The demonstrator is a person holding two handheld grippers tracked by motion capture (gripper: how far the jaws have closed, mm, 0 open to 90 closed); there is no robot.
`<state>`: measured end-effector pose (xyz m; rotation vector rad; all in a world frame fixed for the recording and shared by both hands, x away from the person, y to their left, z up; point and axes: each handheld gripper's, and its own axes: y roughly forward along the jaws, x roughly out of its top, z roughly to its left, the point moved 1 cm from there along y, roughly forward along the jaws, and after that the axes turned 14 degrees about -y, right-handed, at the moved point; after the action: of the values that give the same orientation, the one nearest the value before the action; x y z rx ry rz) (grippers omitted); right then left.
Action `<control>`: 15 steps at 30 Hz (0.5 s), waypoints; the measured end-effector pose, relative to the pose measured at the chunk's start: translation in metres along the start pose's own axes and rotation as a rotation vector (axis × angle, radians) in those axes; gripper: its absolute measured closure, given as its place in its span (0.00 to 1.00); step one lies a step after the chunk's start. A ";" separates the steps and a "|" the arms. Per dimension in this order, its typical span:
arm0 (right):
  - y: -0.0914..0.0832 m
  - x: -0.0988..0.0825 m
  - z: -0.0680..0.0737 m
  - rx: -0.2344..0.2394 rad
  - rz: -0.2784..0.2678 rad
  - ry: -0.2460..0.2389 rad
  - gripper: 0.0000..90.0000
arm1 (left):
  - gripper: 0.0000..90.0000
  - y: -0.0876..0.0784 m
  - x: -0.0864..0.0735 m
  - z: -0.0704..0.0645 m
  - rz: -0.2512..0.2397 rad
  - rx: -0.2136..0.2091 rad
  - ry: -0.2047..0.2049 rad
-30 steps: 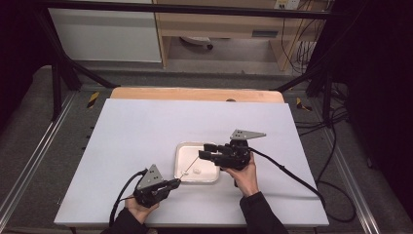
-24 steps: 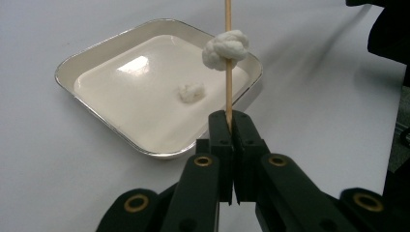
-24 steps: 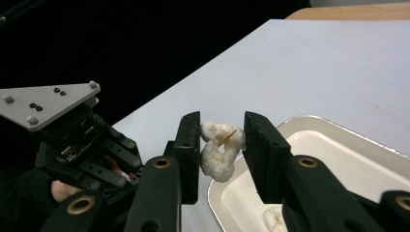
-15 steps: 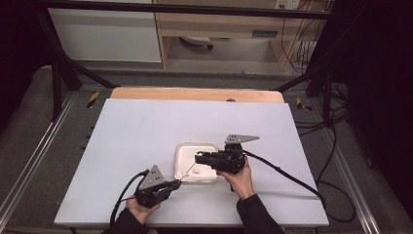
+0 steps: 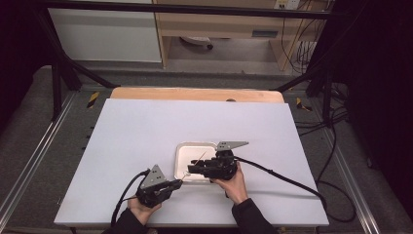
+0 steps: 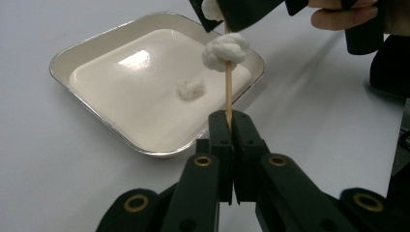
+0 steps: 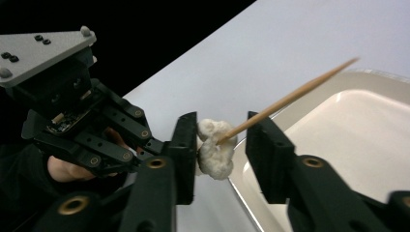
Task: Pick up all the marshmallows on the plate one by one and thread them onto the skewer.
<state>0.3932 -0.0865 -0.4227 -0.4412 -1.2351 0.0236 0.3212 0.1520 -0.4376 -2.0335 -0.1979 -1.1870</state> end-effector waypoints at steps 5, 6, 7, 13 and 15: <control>-0.014 0.011 0.000 -0.079 -0.013 -0.069 0.49 | 0.98 -0.004 0.001 0.004 -0.010 -0.001 -0.024; -0.016 0.012 0.000 -0.094 -0.012 -0.080 0.46 | 0.98 -0.004 0.001 0.005 -0.011 -0.001 -0.026; -0.018 0.013 0.000 -0.115 -0.005 -0.094 0.43 | 0.98 -0.005 0.001 0.006 -0.012 0.000 -0.031; -0.022 0.012 -0.006 -0.205 0.075 -0.169 0.23 | 0.98 -0.007 0.003 0.011 -0.021 0.005 -0.026; -0.020 0.009 -0.008 -0.227 0.106 -0.181 0.18 | 0.98 -0.007 0.003 0.012 -0.024 0.002 -0.033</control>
<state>0.3996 -0.1046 -0.4096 -0.7140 -1.3976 0.0136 0.3276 0.1643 -0.4350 -2.0550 -0.2405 -1.1685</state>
